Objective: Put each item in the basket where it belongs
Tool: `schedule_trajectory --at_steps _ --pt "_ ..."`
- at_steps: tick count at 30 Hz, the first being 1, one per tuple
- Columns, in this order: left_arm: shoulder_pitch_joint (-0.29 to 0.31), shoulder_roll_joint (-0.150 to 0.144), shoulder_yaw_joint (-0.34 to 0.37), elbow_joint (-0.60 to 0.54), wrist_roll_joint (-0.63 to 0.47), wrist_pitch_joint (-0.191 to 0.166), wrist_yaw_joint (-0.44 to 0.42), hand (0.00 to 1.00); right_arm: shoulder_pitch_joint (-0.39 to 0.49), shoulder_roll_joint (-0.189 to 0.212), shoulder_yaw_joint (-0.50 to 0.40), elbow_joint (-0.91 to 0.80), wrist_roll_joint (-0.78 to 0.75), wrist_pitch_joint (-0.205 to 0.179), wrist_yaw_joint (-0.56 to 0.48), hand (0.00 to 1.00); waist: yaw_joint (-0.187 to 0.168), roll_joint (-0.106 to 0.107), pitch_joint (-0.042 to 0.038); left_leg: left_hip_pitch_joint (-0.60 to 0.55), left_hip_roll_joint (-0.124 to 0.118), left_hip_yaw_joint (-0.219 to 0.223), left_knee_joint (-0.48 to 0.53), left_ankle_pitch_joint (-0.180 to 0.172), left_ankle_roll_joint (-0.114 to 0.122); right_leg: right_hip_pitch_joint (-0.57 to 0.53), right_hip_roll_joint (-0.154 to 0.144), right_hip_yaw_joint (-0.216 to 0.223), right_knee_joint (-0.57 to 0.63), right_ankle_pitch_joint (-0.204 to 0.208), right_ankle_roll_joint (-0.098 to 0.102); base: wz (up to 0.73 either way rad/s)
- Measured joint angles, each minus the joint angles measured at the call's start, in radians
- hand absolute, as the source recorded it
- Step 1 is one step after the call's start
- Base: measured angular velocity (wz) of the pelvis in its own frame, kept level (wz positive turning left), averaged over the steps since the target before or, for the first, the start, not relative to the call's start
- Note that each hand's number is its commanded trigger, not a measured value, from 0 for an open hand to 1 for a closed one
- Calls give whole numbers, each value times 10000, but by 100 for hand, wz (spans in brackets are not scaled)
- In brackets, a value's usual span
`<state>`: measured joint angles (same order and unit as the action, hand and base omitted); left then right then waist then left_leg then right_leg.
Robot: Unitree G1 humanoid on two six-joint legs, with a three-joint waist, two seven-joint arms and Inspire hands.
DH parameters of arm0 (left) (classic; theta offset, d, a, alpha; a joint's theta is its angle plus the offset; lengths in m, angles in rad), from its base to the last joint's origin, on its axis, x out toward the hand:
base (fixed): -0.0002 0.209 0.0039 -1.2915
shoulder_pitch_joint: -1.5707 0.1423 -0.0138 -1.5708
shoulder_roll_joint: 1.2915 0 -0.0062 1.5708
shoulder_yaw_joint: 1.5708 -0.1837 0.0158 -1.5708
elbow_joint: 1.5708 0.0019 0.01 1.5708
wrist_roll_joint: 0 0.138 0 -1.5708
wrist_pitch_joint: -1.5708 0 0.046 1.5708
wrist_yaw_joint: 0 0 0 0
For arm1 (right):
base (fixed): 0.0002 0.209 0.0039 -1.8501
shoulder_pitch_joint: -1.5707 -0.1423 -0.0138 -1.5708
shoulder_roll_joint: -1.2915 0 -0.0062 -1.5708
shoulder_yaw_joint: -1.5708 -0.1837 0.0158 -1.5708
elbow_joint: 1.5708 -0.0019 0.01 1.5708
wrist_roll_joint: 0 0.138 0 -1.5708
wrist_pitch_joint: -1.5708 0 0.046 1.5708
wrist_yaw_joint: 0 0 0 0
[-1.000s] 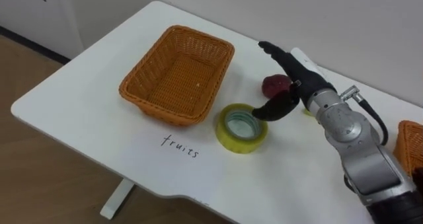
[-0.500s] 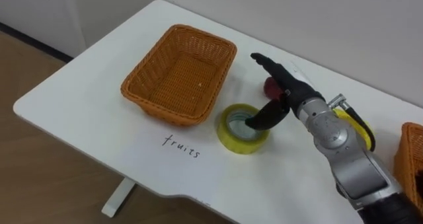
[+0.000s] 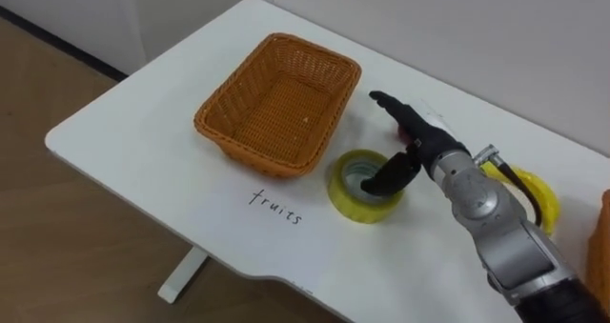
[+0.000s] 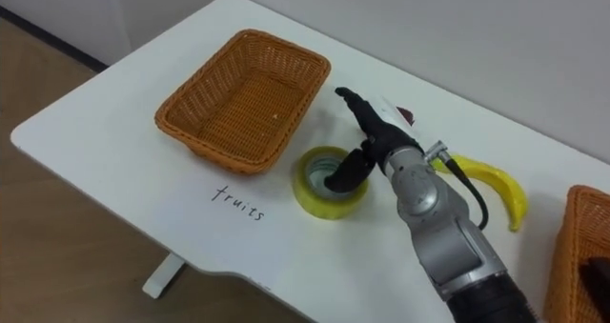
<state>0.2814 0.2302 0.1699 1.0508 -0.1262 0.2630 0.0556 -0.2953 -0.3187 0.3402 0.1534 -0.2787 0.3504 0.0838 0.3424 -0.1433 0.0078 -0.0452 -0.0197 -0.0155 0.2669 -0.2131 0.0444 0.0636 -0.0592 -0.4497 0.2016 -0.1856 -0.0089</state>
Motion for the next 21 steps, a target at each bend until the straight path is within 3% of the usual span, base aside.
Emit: schedule_trajectory --at_steps 7,21 --pt "-2 161 -565 -146 3 -8 71 0 -12 -5 311 109 59 -13 -383 0 55 -19 -19 -179 -46 -124 101 8 3 -99 -48 -208 31 2 -3 5" --pt "39 242 -761 -322 -4 -7 197 0 -20 -13 341 525 802 -14 -722 0 180 0 -5 -234 -90 -181 75 10 20 -139 -74 -233 15 1 -1 0"
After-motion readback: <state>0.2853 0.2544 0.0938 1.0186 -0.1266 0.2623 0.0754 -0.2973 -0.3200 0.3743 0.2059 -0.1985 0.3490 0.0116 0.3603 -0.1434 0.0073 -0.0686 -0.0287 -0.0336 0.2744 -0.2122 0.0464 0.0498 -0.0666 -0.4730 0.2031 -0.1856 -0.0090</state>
